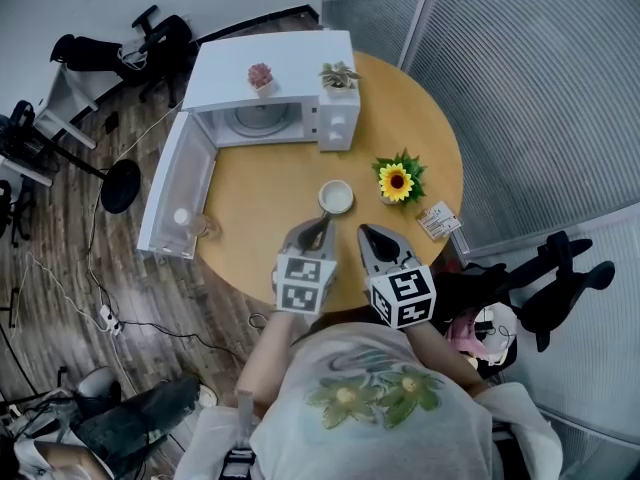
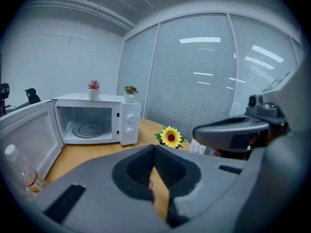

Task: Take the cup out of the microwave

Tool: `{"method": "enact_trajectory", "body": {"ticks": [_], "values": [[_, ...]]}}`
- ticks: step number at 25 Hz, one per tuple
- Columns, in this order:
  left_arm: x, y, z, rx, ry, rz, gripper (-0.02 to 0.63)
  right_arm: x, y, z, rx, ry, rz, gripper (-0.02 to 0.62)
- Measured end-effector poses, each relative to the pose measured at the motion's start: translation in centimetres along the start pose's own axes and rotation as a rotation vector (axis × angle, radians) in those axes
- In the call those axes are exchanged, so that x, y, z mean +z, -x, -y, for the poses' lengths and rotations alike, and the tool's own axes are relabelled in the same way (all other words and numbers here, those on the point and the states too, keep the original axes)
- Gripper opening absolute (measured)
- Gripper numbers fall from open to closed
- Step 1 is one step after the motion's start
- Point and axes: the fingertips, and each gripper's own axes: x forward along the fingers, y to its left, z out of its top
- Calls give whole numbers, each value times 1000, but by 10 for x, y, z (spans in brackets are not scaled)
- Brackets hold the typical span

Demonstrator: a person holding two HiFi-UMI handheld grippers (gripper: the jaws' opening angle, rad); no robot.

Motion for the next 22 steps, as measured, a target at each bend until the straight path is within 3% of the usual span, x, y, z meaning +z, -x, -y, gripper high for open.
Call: {"method": "enact_trajectory", "body": {"ticks": [22], "values": [[-8,43,13,-5,-10,49,5,-18,25,-32,-12,-2,-6,17]]}}
